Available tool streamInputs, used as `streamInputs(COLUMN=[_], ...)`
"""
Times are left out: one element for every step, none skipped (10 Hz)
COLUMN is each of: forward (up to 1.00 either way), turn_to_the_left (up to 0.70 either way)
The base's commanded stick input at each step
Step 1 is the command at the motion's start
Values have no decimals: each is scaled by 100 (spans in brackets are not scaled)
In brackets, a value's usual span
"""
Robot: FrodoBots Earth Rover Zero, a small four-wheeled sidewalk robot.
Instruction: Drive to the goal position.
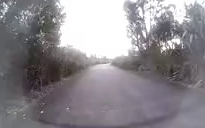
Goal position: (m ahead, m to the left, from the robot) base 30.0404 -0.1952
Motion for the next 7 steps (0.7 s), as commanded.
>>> streamInputs(forward=[85, 85, 85, 85, 85, 85, 85], turn_to_the_left=[0, 0, 0, 0, 0, 0, 0])
